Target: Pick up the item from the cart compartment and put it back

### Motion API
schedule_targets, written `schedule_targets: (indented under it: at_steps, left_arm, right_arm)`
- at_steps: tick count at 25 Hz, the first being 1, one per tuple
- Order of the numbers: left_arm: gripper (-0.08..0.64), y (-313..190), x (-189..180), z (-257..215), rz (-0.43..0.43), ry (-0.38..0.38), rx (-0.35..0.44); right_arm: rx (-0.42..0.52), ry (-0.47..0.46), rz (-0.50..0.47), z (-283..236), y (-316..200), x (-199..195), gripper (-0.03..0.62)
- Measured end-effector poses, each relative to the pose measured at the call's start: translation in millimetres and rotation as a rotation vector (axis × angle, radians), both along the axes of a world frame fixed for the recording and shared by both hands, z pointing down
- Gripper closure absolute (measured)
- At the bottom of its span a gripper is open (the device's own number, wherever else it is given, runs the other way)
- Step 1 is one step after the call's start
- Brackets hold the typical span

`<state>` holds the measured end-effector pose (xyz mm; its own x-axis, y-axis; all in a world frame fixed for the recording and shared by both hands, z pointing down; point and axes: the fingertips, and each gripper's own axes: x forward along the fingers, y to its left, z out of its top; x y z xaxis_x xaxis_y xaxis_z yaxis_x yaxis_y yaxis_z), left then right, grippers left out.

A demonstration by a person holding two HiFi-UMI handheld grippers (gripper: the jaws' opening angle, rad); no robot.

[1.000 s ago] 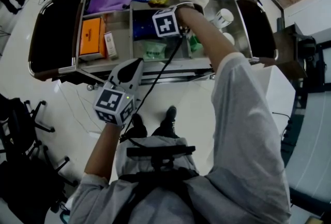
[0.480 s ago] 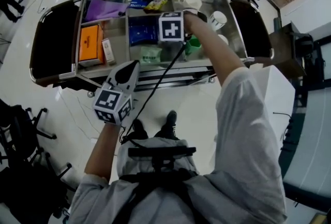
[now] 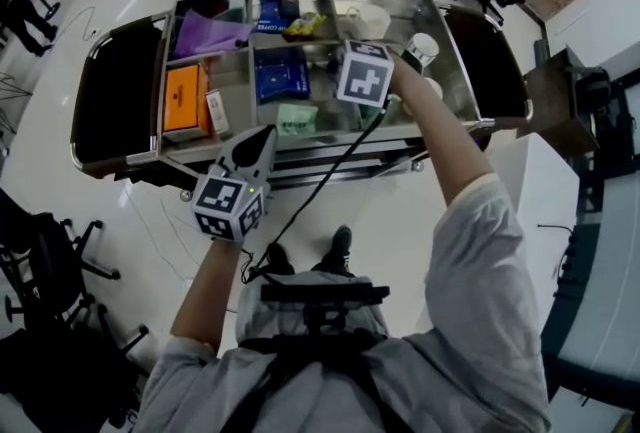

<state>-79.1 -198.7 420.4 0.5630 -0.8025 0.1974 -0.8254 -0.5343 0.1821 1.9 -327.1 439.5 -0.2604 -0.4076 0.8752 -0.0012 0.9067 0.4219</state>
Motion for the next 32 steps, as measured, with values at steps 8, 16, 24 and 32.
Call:
schedule_targets:
  at_steps: [8,16,24,32]
  left_arm:
    - [0.565,-1,-3,1,-0.014,-0.017,-0.005]
    - [0.565,-2,-4,-3,-0.032,-0.022,0.001]
    - [0.565,-2,-3,-6,-0.046,-0.020,0.023]
    - [0.565,2,-9,-6,-0.068,-0.025,0.030]
  right_arm:
    - [0.041,-0.259,0.057,-27,15,1,0.569]
    - [0.032,-0.639,0.109,-70,52,0,0.569]
    - [0.071,-0.966,0.268,-82,68,31,0.569]
    - [0.070,-1.093,0.392,-66,86,52,0.569]
